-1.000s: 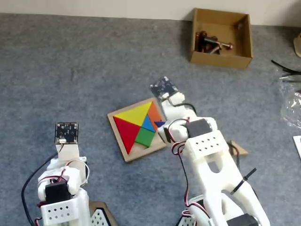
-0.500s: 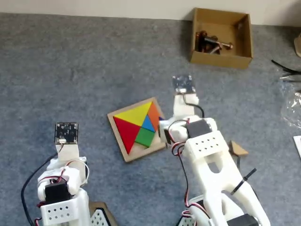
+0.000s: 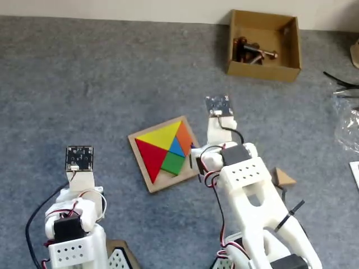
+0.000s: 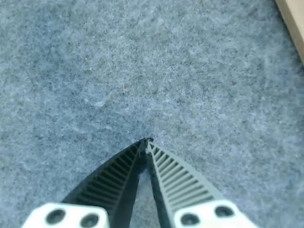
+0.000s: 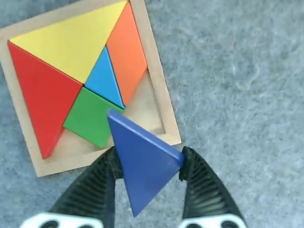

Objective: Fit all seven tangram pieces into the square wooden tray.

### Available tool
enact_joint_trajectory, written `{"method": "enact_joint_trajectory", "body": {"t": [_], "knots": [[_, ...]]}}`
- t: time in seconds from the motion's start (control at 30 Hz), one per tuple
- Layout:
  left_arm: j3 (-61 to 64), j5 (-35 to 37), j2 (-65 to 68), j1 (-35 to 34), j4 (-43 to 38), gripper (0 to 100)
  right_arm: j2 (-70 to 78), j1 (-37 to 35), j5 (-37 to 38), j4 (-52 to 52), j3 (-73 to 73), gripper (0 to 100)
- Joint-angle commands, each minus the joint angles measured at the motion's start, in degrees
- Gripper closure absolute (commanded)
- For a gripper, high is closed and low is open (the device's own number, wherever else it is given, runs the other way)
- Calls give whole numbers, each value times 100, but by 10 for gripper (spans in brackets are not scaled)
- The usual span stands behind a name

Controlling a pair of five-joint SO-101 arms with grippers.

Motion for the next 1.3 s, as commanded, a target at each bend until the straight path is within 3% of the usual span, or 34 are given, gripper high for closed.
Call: {"method": "enact_joint_trajectory", "body": {"t": [0.0,0.3,0.53,0.93,1.13,1.27], "knots": [[110,53,-31,-75,26,995,-13,-40,-176,22,-66,993],[110,53,-31,-75,26,995,-4,-66,-2919,-110,-84,993],[110,53,-31,-75,26,995,13,-233,-4185,-1754,734,993],[110,53,-31,-75,26,995,4,-382,-4334,-2897,1525,988],[110,53,-31,-75,26,995,4,-382,-3930,-2941,1543,988],[110,53,-31,-75,26,995,4,-374,-3938,-2949,1701,924]]}}
